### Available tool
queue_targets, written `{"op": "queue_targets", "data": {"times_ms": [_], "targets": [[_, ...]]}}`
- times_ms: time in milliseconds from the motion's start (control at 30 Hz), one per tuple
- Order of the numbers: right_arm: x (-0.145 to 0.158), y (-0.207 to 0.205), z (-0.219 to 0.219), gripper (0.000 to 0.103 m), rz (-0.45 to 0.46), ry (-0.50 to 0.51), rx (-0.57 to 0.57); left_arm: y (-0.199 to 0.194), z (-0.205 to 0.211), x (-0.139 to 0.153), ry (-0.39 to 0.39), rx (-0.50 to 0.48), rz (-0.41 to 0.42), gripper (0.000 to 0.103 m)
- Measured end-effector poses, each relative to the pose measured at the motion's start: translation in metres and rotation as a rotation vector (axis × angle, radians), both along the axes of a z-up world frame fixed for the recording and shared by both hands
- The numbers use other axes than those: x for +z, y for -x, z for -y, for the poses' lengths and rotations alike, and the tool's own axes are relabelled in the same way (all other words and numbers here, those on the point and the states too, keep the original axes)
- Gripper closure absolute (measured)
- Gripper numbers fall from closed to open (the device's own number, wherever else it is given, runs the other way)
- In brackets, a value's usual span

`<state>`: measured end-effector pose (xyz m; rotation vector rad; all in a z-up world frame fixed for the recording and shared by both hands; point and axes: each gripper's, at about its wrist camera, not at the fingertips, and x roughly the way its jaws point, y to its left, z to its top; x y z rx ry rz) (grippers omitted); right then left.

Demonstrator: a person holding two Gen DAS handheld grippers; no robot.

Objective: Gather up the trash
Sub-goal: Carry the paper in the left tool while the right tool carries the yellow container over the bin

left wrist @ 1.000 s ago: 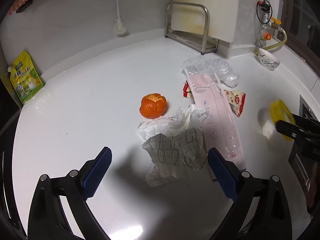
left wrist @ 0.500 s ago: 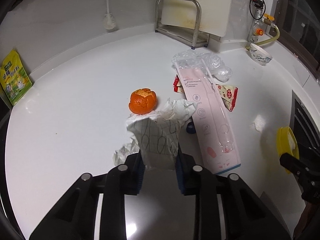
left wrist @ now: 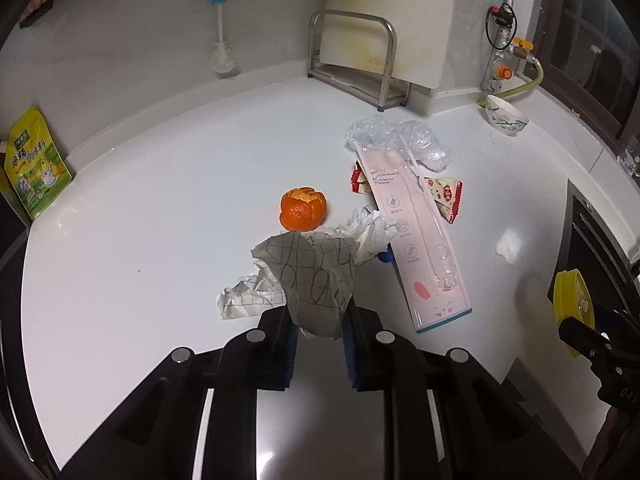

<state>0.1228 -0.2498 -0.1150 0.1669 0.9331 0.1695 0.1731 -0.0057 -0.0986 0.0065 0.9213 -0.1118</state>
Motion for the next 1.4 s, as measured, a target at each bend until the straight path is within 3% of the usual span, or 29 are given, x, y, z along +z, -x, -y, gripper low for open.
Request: {"op": "queue_targets", "data": {"times_ms": [633, 1400], "targets": [[0.038, 0.064, -0.007, 0.031, 0.041, 0.021, -0.049, 0.062, 0.01, 0.035, -0.018, -0.087, 0.051, 0.088], [0.037, 0.164, 0.009, 0.031, 0.038, 0.026, -0.102, 0.156, 0.062, 0.049, -0.005, -0.236, 0.055, 0.088]]}}
